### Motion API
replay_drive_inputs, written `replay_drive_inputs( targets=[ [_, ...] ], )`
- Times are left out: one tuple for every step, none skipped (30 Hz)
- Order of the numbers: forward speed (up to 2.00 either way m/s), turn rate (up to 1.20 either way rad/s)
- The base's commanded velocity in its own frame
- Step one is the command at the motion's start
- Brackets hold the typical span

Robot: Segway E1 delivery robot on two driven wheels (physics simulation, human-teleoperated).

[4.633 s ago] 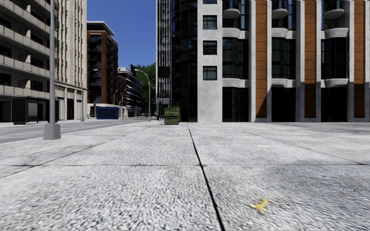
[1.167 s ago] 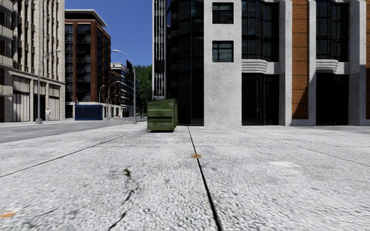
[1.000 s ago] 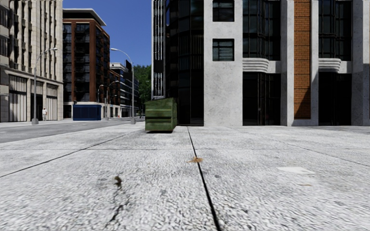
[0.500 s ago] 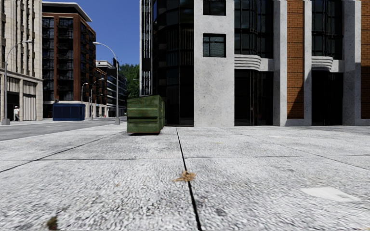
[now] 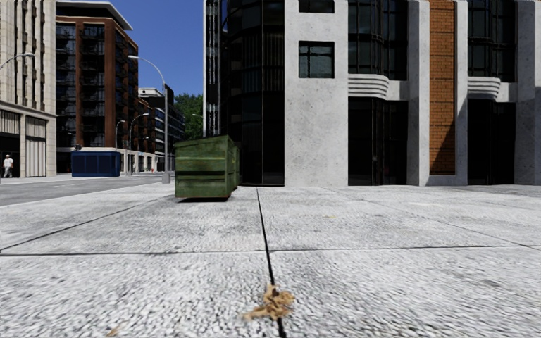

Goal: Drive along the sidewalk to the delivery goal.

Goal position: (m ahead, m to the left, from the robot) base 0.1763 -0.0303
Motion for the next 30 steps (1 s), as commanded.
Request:
replay_drive_inputs(
  targets=[
    [0.0, 0.0],
    [0.0, 0.0],
    [0.0, 0.0],
    [0.0, 0.0],
    [0.0, 0.0],
    [0.0, 0.0],
    [0.0, 0.0],
    [0.0, 0.0],
    [0.0, 0.0],
    [0.0, 0.0],
    [0.0, 0.0],
    [0.0, 0.0],
    [0.0, 0.0],
    [0.0, 0.0],
    [0.0, 0.0],
    [0.0, 0.0],
    [0.0, 0.0],
    [0.0, 0.0],
    [0.0, 0.0],
    [0.0, 0.0],
    [0.0, 0.0],
    [0.0, 0.0],
    [0.0, 0.0],
    [0.0, 0.0],
    [0.0, 0.0],
    [0.0, 0.0],
    [0.0, 0.0],
    [0.0, 0.0],
    [0.0, 0.0],
    [0.0, 0.0]
  ],
)
